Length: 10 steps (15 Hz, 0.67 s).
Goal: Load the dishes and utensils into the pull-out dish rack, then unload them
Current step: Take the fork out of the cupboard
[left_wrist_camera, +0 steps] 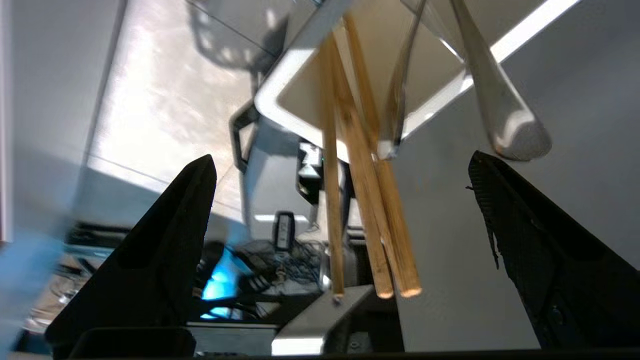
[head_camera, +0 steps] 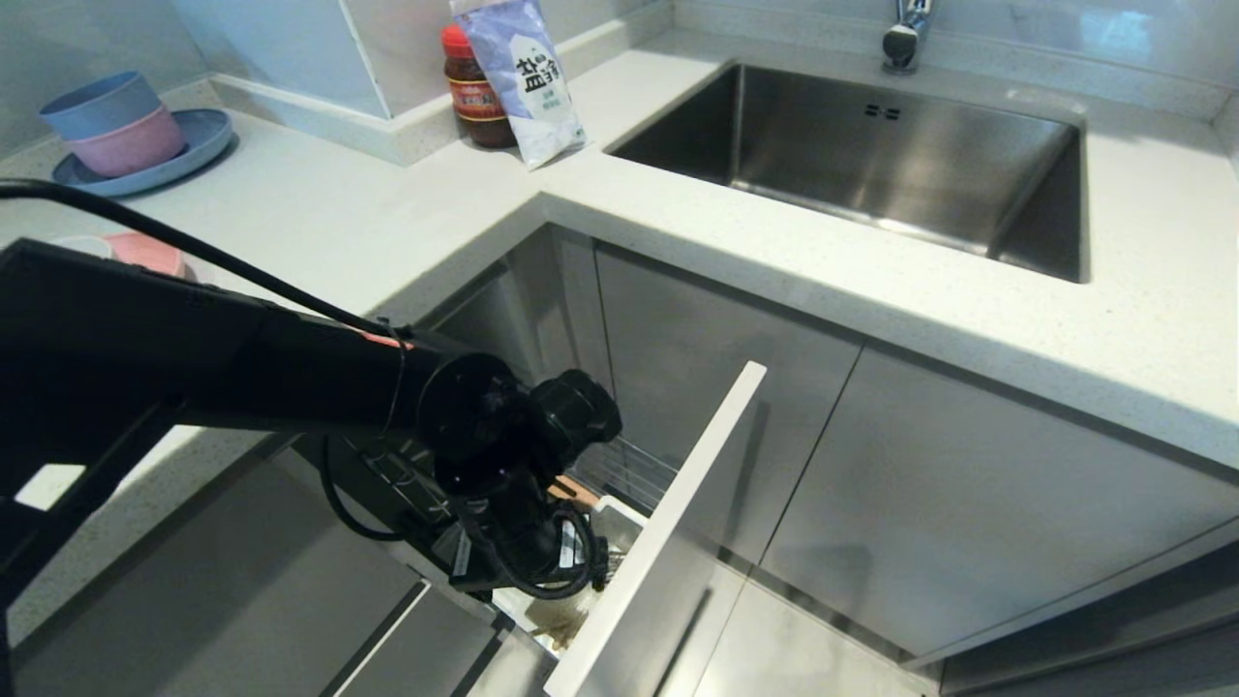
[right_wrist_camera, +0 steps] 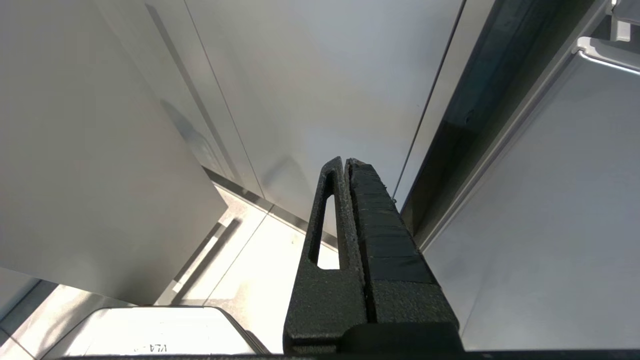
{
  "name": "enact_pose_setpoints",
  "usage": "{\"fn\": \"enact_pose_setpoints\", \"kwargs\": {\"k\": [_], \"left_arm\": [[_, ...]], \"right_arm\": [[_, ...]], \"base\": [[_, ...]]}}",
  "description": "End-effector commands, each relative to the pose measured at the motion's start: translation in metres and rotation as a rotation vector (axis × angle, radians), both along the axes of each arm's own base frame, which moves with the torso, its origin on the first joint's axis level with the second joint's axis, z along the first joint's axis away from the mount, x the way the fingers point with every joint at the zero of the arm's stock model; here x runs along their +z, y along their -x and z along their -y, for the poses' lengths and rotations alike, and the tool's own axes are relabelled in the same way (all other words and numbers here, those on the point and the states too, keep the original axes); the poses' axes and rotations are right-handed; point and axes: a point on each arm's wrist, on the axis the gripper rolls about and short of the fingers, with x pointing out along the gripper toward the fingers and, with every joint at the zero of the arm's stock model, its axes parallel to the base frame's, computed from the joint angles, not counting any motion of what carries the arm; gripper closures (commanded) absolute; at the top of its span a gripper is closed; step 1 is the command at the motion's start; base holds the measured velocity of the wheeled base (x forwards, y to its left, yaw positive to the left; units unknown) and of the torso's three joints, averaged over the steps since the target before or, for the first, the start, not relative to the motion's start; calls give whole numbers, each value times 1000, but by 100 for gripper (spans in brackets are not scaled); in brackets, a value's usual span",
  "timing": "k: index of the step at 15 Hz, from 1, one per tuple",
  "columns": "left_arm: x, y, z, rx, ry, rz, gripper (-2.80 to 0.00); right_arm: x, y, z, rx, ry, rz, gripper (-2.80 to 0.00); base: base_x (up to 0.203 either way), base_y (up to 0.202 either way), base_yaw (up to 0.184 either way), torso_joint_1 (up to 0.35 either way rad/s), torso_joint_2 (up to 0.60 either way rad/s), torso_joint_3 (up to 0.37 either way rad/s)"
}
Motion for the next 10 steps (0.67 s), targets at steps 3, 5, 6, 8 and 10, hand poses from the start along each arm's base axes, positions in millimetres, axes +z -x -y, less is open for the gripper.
{"fn": "enact_pose_setpoints", "kwargs": {"k": [3,5,6,8,10], "left_arm": [[-6,-4,-1,15,-9,-14,-280],[-10,-5,0,27,-14,-21,-280],[-10,-5,0,35,-11,-19,-280],[-9,-6,0,42,-24,-1,-280],[-9,-7,1,56,-24,14,-280]], "right_arm": [[0,0,0,0,0,1,0],[0,0,0,0,0,1,0],[0,0,0,0,0,1,0],[0,0,0,0,0,1,0],[0,0,0,0,0,1,0]], "base": [[0,0,0,0,0,0],[0,0,0,0,0,0],[0,0,0,0,0,0],[0,0,0,0,0,0],[0,0,0,0,0,0]]}}
